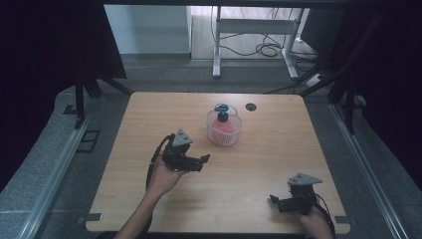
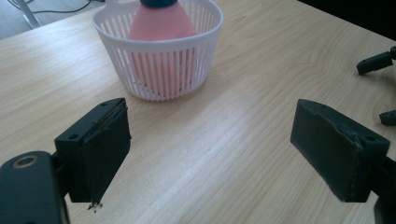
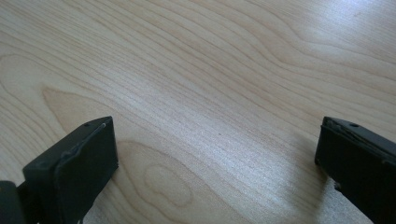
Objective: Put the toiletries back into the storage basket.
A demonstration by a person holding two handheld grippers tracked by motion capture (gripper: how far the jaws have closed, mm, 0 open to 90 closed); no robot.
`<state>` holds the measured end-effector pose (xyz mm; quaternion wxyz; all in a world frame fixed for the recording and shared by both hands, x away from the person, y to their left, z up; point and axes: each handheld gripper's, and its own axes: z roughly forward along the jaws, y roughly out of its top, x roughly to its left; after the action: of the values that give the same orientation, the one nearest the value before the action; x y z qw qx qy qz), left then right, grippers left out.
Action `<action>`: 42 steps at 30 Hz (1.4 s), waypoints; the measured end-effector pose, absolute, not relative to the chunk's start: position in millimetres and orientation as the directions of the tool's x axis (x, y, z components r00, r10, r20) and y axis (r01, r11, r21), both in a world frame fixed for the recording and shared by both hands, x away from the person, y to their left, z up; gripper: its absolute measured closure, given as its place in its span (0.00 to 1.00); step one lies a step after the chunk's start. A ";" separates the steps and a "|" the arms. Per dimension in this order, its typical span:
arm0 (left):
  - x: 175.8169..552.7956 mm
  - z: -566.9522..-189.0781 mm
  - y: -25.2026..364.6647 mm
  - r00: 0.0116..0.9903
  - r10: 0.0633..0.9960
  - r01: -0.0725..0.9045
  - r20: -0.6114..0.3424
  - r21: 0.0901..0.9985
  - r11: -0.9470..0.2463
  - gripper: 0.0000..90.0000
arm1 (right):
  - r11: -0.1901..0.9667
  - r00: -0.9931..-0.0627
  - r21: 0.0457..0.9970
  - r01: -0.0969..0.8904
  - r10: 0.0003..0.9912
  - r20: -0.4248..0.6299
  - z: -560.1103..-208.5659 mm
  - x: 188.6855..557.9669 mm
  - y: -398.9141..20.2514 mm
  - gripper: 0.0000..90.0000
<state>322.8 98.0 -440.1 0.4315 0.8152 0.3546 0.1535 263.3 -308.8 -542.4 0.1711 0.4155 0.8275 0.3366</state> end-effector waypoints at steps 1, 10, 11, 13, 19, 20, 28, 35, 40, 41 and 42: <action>321.9 -441.2 99.2 0.700 0.712 0.447 -0.058 0.812 -0.374 0.13 | 0.427 -0.595 0.699 0.574 0.803 -0.002 -542.4 263.2 -308.7 0.00; 312.9 -450.5 111.8 0.688 0.722 0.466 -0.075 0.808 -0.361 0.13 | 0.428 -0.596 0.700 0.572 0.803 -0.004 -542.5 263.3 -308.7 0.00; 311.5 -451.6 113.8 0.687 0.722 0.468 -0.078 0.808 -0.358 0.13 | 0.428 -0.596 0.700 0.572 0.803 -0.004 -542.5 263.3 -308.7 0.00; 309.4 -453.2 116.6 0.686 0.723 0.470 -0.081 0.808 -0.354 0.13 | 0.428 -0.596 0.700 0.572 0.803 -0.004 -542.5 263.3 -308.7 0.00; 302.0 -458.7 123.7 0.683 0.726 0.470 -0.073 0.806 -0.361 0.13 | 0.426 -0.594 0.700 0.574 0.804 -0.002 -542.5 263.1 -308.4 0.00; 300.7 -459.8 124.5 0.683 0.726 0.471 -0.074 0.805 -0.361 0.13 | 0.425 -0.593 0.699 0.575 0.805 -0.001 -542.4 263.1 -308.4 0.00; 288.7 -468.4 127.8 0.690 0.722 0.465 -0.048 0.795 -0.390 0.13 | 0.423 -0.593 0.700 0.575 0.805 0.000 -542.5 263.1 -308.2 0.00; 278.3 -479.0 133.4 0.692 0.717 0.479 -0.083 0.796 -0.370 0.13 | 0.424 -0.593 0.700 0.575 0.805 0.000 -542.5 263.1 -308.2 0.00; 272.1 -487.4 139.0 0.688 0.720 0.489 -0.094 0.792 -0.365 0.13 | 0.423 -0.593 0.700 0.575 0.806 0.000 -542.5 263.0 -308.1 0.00; 270.9 -489.0 140.1 0.686 0.721 0.493 -0.097 0.791 -0.362 0.13 | 0.424 -0.593 0.700 0.575 0.805 -0.001 -542.5 263.0 -308.1 0.00; 269.7 -490.3 141.2 0.684 0.722 0.496 -0.101 0.790 -0.360 0.13 | 0.424 -0.593 0.700 0.575 0.806 -0.001 -542.5 263.0 -308.1 0.00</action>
<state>269.7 141.2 -490.3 0.4240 0.8138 0.3744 0.1333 263.0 -308.1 -542.5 0.1709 0.4177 0.8262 0.3372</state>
